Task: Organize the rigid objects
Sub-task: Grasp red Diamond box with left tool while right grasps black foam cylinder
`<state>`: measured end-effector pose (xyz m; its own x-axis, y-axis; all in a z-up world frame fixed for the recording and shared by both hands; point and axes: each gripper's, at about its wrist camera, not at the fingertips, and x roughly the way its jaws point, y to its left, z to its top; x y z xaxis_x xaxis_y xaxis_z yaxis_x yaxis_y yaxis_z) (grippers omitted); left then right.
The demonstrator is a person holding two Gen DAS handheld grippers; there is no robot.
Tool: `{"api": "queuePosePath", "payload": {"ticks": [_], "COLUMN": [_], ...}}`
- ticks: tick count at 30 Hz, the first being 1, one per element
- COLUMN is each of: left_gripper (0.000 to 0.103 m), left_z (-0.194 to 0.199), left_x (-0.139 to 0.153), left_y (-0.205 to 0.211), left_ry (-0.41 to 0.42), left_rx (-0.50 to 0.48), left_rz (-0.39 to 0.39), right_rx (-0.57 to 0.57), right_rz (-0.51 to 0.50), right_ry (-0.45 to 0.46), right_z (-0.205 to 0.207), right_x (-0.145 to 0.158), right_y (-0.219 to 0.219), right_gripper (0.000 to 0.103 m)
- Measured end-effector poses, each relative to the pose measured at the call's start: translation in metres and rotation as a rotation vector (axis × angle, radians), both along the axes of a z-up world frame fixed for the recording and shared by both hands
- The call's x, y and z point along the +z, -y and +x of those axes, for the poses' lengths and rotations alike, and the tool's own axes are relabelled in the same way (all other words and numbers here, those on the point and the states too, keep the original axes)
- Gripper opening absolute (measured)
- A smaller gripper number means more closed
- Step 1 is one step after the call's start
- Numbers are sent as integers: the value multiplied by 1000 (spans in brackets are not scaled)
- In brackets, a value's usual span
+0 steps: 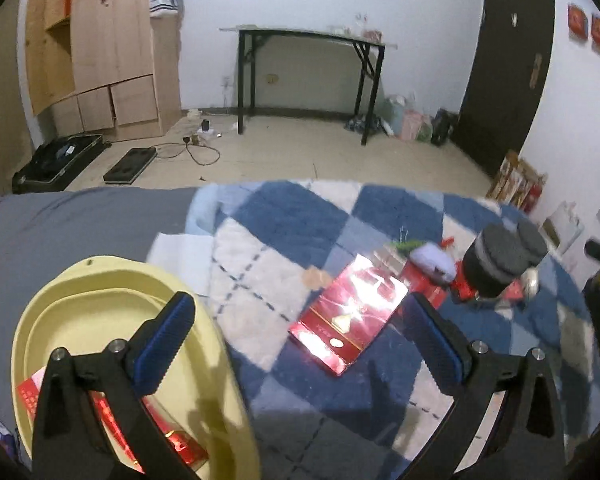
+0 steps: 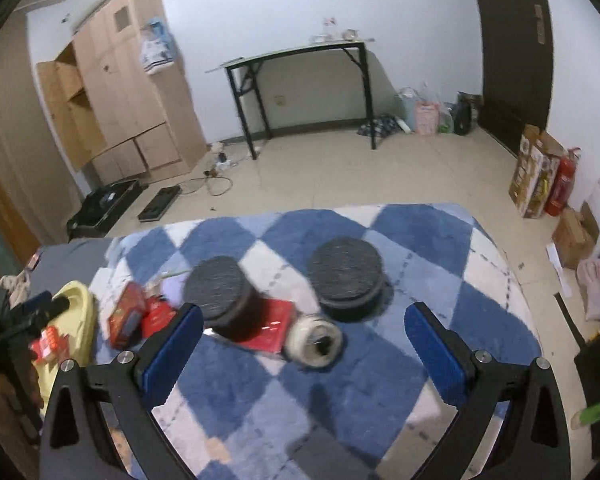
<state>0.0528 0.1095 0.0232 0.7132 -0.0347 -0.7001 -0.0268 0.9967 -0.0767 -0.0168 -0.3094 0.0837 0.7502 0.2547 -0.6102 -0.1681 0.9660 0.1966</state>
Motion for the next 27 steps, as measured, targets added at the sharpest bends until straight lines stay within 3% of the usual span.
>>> {"api": "queuePosePath", "payload": {"ticks": [4, 14, 19, 23, 27], "left_gripper": [103, 103, 103, 103, 103], "left_z": [3, 4, 10, 13, 15], "left_x": [-13, -19, -33, -38, -45], "left_y": [4, 14, 17, 19, 30], "left_ry": [-50, -63, -62, -37, -17], "left_rx": [8, -18, -44, -82, -130], "left_rz": [20, 53, 56, 12, 42], "right_rx": [10, 40, 3, -5, 3], "right_rz": [28, -14, -13, -28, -11], "right_ry": [-11, -57, -86, -97, -105], "right_z": [17, 47, 59, 66, 74], "right_x": [-6, -30, -43, -51, -59], "right_y": [-7, -30, -26, -26, -25], "right_gripper": [103, 103, 103, 103, 103]}}
